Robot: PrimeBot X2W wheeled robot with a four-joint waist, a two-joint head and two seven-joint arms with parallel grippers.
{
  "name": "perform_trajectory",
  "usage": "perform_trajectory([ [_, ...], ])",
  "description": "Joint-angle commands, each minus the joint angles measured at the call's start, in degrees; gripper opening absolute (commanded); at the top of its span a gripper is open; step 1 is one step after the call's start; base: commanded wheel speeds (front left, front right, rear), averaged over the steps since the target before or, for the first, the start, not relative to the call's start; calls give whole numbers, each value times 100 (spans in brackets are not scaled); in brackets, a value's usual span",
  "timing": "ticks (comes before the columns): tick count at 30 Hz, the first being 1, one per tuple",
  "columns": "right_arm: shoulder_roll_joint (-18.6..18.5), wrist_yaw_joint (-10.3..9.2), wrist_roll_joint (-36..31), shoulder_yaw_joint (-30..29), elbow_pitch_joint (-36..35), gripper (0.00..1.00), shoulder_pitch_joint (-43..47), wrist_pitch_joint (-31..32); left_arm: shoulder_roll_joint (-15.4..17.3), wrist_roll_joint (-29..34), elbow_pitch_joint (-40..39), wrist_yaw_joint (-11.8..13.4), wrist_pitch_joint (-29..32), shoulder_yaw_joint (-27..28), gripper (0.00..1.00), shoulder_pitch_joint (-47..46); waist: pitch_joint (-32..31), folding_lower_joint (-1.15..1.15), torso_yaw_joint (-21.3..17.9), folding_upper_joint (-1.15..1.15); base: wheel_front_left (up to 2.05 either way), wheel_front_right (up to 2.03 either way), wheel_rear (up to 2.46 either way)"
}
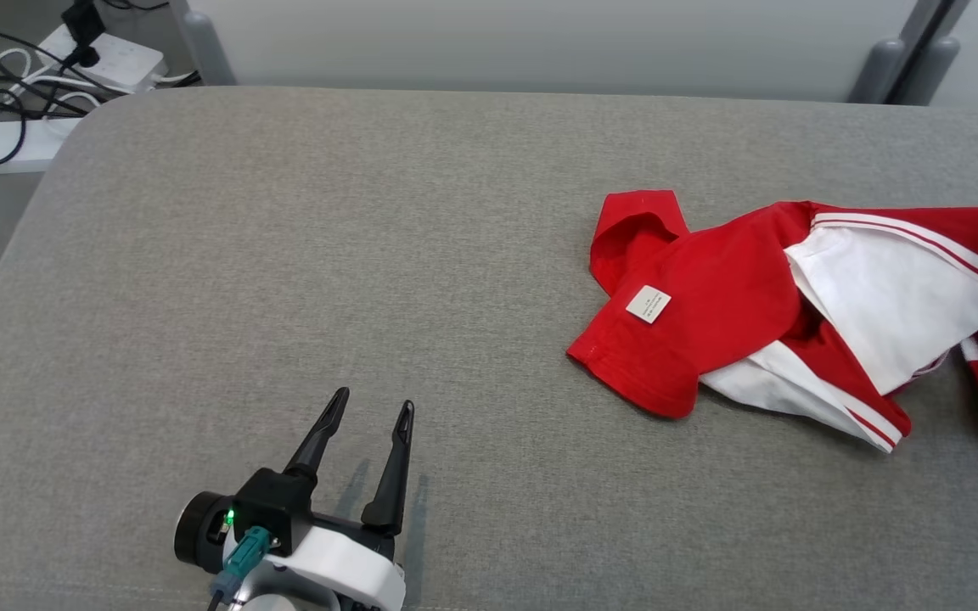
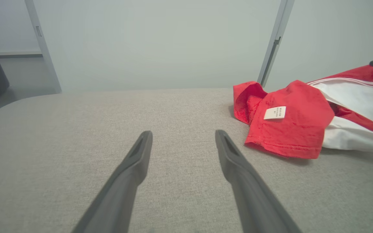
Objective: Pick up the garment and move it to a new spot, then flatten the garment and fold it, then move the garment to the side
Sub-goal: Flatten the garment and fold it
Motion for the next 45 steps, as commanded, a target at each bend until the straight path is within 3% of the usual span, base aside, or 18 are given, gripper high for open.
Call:
perform_trajectory([
  [1, -32, 18, -160, -15, -221, 100, 26, -82, 19, -97, -130, -51, -59, 142, 100, -296, 18, 0, -192, 0, 0, 0, 0],
  [7, 440, 18, -508, -70, -236, 100, 359, -34, 19, -65, 6, -141, -59, 39, 100, -523, 44, 0, -587, 0, 0, 0, 0],
  [11, 723, 18, -419, 94, -79, 100, 454, 486, 19, -123, 107, -195, -59, -50, 100, -610, 49, 0, -686, 0, 0, 0, 0],
  [14, 729, 18, -396, 235, -79, 100, 485, 727, 19, -156, 198, -258, -59, -189, 100, -646, 41, 0, -671, 0, 0, 0, 0],
  [18, 624, 18, -389, 258, -265, 100, 479, 294, 19, -153, 288, -302, -59, -321, 100, -704, 25, 0, -642, 0, 0, 0, 0],
  [24, 776, 18, -398, 374, -788, 100, 642, -32, 19, -134, 740, -386, -59, -439, 100, -995, 62, 0, -826, 0, 0, 0, 0],
  [34, 1002, 18, -627, 412, -2236, 100, 1055, -82, 19, -198, 1942, -578, -59, -614, 100, -1939, 298, 0, -1532, 0, 0, 0, 0],
  [40, 1045, 18, -750, 349, -2541, 100, 1245, -83, 19, -212, 2224, -641, -59, -766, 100, -2219, 424, 0, -1815, 0, 0, 0, 0],
  [43, 1078, 18, -787, 291, -2620, 100, 1320, -83, 19, -208, 2371, -657, -59, -820, 82, -2305, 487, 0, -1948, 0, 0, 0, 0],
  [45, 1099, 18, -831, 255, -2657, 100, 1357, -83, 19, -209, 2456, -657, -59, -806, 82, -2342, 525, 0, -2022, 0, 0, 0, 0],
])
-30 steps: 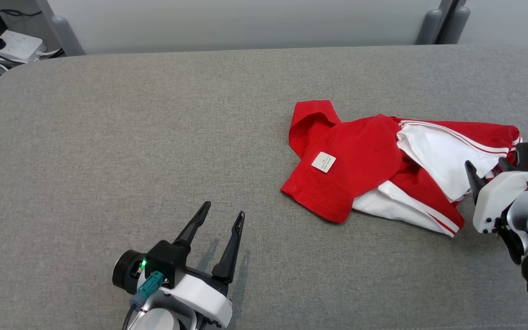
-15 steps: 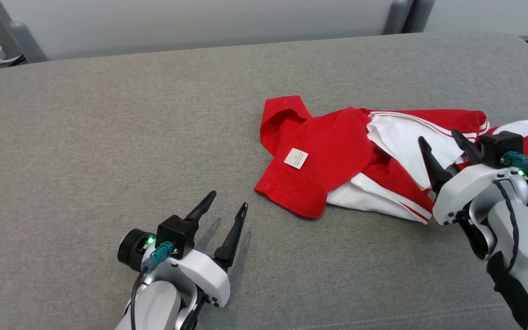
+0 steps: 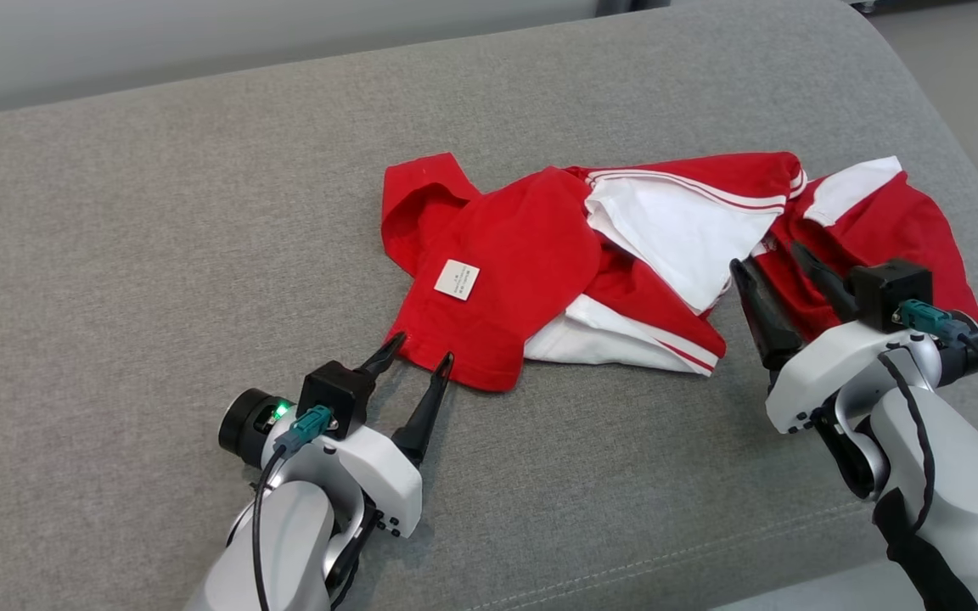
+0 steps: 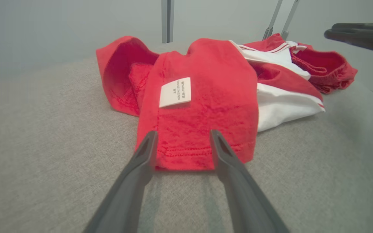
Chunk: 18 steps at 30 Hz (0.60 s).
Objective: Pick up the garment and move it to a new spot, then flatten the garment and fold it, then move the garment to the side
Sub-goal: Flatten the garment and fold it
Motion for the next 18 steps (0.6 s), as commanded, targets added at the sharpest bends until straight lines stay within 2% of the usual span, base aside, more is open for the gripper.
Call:
perform_trajectory([
  [1, 5, 18, -76, 16, -166, 100, 130, -78, 42, 11, -67, -6, -58, 168, 88, -245, 61, 0, -78, 0, 0, 0, 0],
  [2, 3, 18, -92, -3, -181, 100, 137, -78, 42, 51, -16, 10, -58, 183, 100, -264, 80, 0, -104, 0, 0, 0, 0],
  [11, 76, 18, -191, -119, -300, 100, 162, -78, 53, 288, 284, 121, -58, 492, 100, -374, 217, 0, -274, 0, 0, 0, 0],
  [12, 81, 18, -197, -129, -314, 100, 160, -78, 53, 302, 328, 121, -58, 521, 90, -380, 233, 0, -288, 0, 0, 0, 0],
  [13, 92, 18, -199, -142, -319, 100, 160, -78, 53, 295, 381, 130, -58, 567, 65, -384, 251, 0, -310, 0, 0, 0, 0],
  [14, 99, 18, -200, -155, -326, 100, 162, -78, 53, 305, 408, 133, -58, 597, 54, -397, 262, 0, -322, 0, 0, 0, 0],
  [15, 105, 18, -206, -161, -334, 100, 164, -78, 53, 311, 425, 132, -58, 630, 50, -409, 272, 0, -335, 0, 0, 0, 0],
  [18, 109, 18, -207, -197, -355, 100, 169, -78, 52, 353, 446, 127, -58, 699, 49, -442, 297, 0, -369, 0, 0, 0, 0],
])
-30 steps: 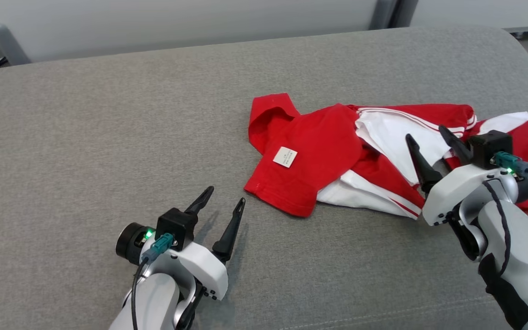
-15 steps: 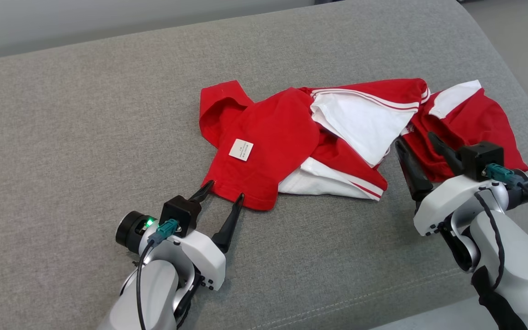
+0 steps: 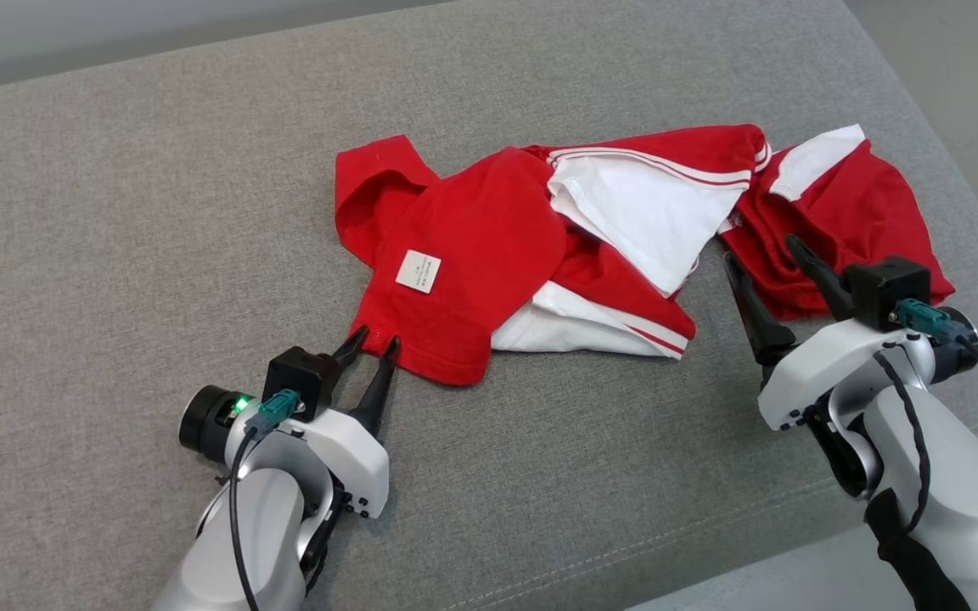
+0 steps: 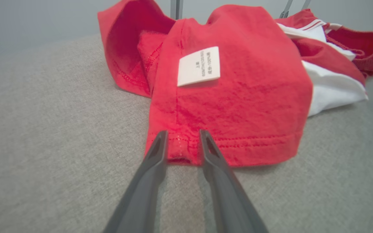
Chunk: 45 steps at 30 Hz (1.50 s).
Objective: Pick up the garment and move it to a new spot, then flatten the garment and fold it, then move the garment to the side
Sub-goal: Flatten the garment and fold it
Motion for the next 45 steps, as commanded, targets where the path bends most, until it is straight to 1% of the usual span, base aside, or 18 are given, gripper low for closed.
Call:
perform_trajectory([
  [1, -10, 18, -33, 28, -166, 100, 87, -77, 46, 73, -80, 41, -59, 181, 49, -227, 8, 0, -14, 0, 0, 0, 0],
  [11, 9, 18, -36, -67, -227, 100, 83, -77, 60, 218, 507, 208, -59, 290, 50, -415, 3, 0, -49, 0, 0, 0, 0],
  [12, 13, 18, -36, -73, -232, 100, 82, -77, 60, 225, 520, 207, -59, 295, 54, -431, 6, 0, -51, 0, 0, 0, 0],
  [13, 16, 18, -39, -77, -237, 100, 84, -77, 59, 239, 548, 207, -59, 292, 70, -445, 8, 0, -54, 0, 0, 0, 0],
  [14, 21, 18, -41, -76, -239, 100, 90, -77, 59, 250, 575, 201, -59, 287, 77, -455, 8, 0, -58, 0, 0, 0, 0],
  [16, 30, 18, -40, -69, -245, 100, 95, -77, 58, 271, 640, 188, -59, 269, 81, -475, 16, 0, -70, 0, 0, 0, 0],
  [19, 32, 18, -42, -63, -243, 100, 96, -77, 56, 312, 747, 166, -59, 216, 76, -515, 23, 0, -94, 0, 0, 0, 0],
  [21, 37, 18, -41, -68, -241, 100, 89, -77, 54, 335, 798, 169, -59, 181, 66, -549, 23, 0, -116, 0, 0, 0, 0],
  [22, 37, 18, -41, -68, -241, 100, 89, -77, 54, 335, 798, 169, -59, 181, 66, -549, 23, 0, -116, 0, 0, 0, 0],
  [23, 40, 18, -45, -68, -241, 100, 86, -77, 52, 342, 833, 164, -59, 162, 48, -564, 22, 0, -128, 0, 0, 0, 0],
  [25, 50, 18, -49, -71, -239, 100, 83, -78, 50, 353, 920, 160, -59, 128, 36, -596, 17, 0, -150, 0, 0, 0, 0],
  [26, 55, 18, -51, -73, -237, 100, 83, -78, 50, 364, 1008, 156, -59, 101, 17, -612, 11, 0, -161, 0, 0, 0, 0],
  [27, 58, 18, -49, -77, -235, 100, 82, -78, 49, 364, 1069, 154, -59, 85, 3, -632, 6, 0, -168, 0, 0, 0, 0],
  [28, 56, 18, -49, -84, -234, 100, 80, -78, 48, 371, 1120, 150, -59, 62, 0, -646, 1, 0, -173, 0, 0, 0, 0],
  [32, 43, 18, -45, -156, -259, 100, 92, -78, 45, 333, 1184, 140, -59, 43, 0, -665, -57, 0, -117, 0, 0, 0, 0],
  [36, 47, 18, -27, -211, -277, 100, 151, -78, 105, 255, 647, 266, -59, 228, 0, -585, -160, 0, 62, 0, 0, 0, 0],
  [40, 73, 18, 29, -194, -206, 100, 266, -78, 261, 241, 48, 386, -59, 445, 0, -323, -319, 0, 348, 0, 0, 0, 0],
  [45, 119, 18, 196, -196, -42, 100, 446, -78, 440, 230, -426, 476, -59, 713, 0, 29, -513, 0, 787, 0, 0, 0, 0],
])
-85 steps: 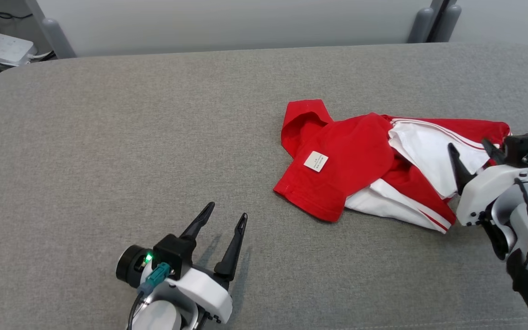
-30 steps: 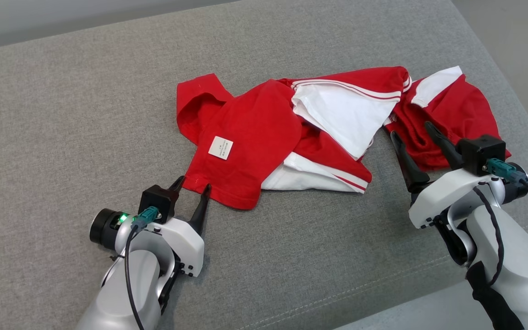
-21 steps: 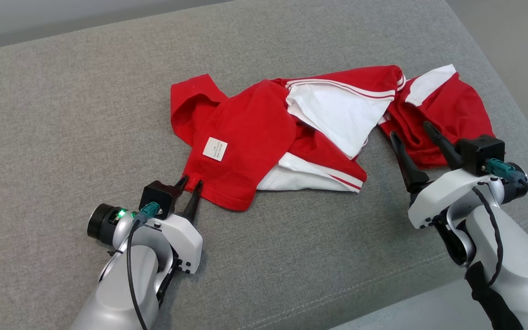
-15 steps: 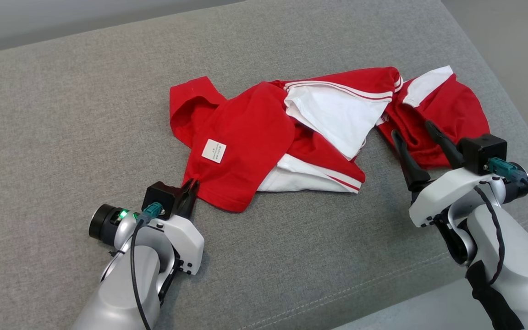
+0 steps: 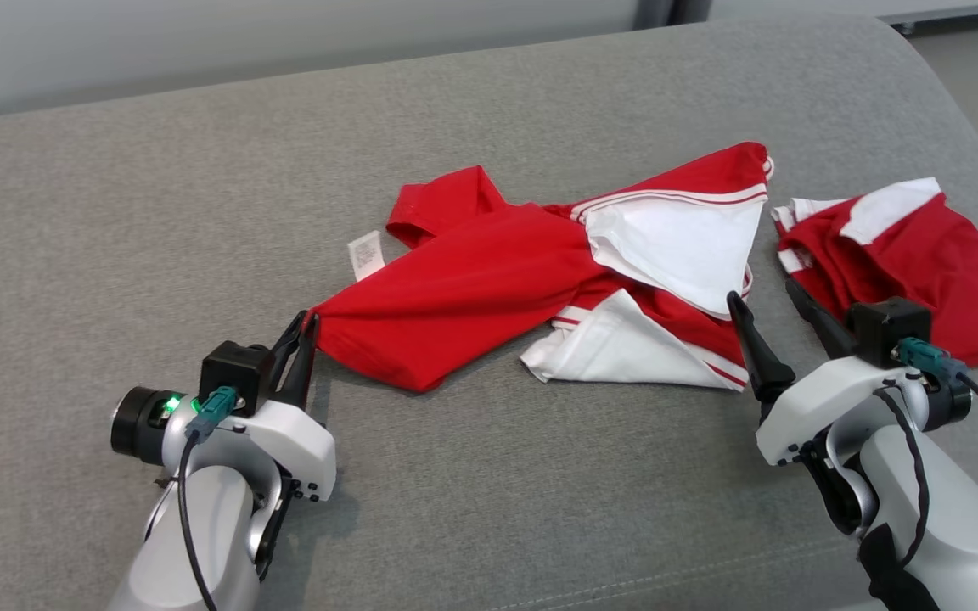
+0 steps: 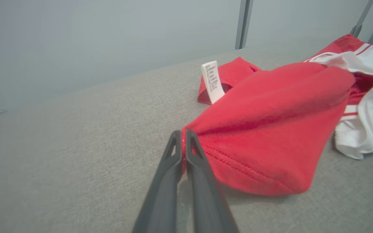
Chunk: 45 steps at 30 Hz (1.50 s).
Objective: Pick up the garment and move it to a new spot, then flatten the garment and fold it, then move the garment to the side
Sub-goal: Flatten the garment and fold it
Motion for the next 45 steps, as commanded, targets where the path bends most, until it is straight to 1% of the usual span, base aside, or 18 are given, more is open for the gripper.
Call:
perform_trajectory([
  [1, 16, 18, 127, 21, -46, 100, 153, -78, 196, -58, -263, 85, -35, 274, 0, 44, -173, 0, 324, 0, 0, 0, 0],
  [8, 41, 18, 328, -65, 50, 100, 368, -78, 389, -22, -542, 100, -35, 582, 0, 428, -228, 0, 792, 0, 0, 0, 0],
  [12, 152, 18, 440, -14, 7, 100, 369, -78, 372, 20, -582, 56, -35, 629, 0, 525, -210, 0, 885, 0, 0, 0, 0],
  [16, 243, 18, 597, 173, 3, 100, 347, -78, 269, 58, -613, 32, -35, 647, 0, 545, -186, 0, 963, 0, 0, 0, 0],
  [19, 263, 18, 714, 289, 10, 100, 335, -78, 201, 92, -620, 16, -35, 650, 0, 553, -160, 0, 990, 0, 0, 0, 0],
  [27, 243, 18, 996, 349, 65, 100, 357, -78, 128, 188, -603, -51, -35, 646, 0, 576, -130, 0, 988, 0, 0, 0, 0],
  [37, 256, 18, 1458, 496, -91, 100, 350, -78, 32, 261, -613, -94, -35, 663, 0, 579, -61, 0, 985, 0, 0, 0, 0],
  [41, 265, 18, 1637, 587, -82, 94, 270, -78, 3, 276, -614, -110, -35, 677, 0, 555, -8, 0, 994, 0, 0, 0, 0],
  [45, 271, 18, 1776, 702, -54, 95, 127, -78, -15, 297, -612, -125, -35, 690, 0, 535, 30, 0, 1010, 0, 0, 0, 0],
])
